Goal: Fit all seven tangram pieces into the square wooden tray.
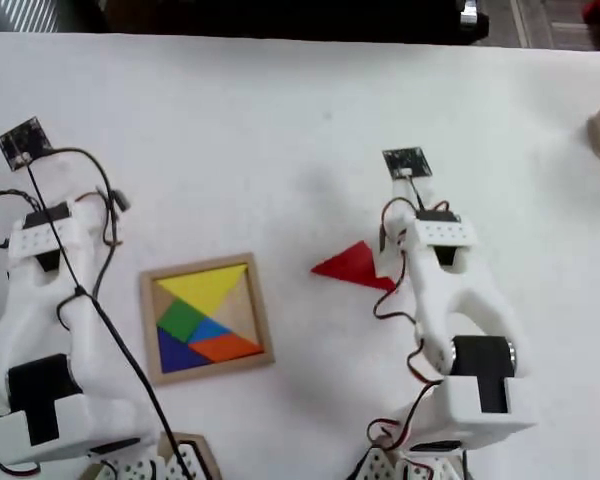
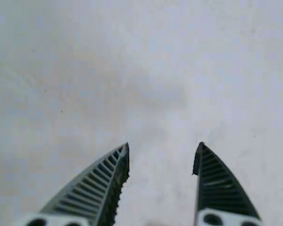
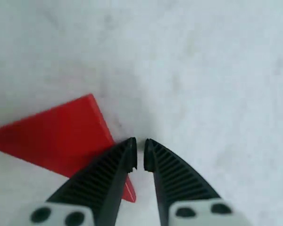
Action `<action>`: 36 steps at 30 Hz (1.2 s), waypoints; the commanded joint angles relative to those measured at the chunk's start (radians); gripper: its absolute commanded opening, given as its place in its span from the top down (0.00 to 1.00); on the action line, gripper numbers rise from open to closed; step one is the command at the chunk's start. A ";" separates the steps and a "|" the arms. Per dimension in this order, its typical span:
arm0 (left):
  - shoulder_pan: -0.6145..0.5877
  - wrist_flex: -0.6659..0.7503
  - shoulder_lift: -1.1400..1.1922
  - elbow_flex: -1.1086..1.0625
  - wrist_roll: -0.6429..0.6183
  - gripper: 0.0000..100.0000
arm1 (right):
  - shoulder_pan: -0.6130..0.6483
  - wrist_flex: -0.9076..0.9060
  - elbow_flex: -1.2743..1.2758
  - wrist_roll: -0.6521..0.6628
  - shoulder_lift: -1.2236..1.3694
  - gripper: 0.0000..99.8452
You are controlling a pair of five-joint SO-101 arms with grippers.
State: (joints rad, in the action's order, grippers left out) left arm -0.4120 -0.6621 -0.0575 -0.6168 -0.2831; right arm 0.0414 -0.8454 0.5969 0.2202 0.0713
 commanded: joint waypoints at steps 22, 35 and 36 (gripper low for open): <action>0.016 0.025 -0.002 0.012 -0.006 0.77 | 0.179 -0.008 0.230 0.078 -0.361 0.78; 0.015 0.026 -0.002 0.012 -0.005 0.77 | 0.288 0.004 0.066 0.184 -0.110 0.71; 0.015 0.026 -0.002 0.012 -0.005 0.77 | 0.289 -0.015 0.041 0.190 -0.085 0.71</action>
State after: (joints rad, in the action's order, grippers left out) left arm -0.4104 -0.6621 -0.0575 -0.6168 -0.2831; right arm 0.3176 -0.8470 0.7181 0.3736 -0.0667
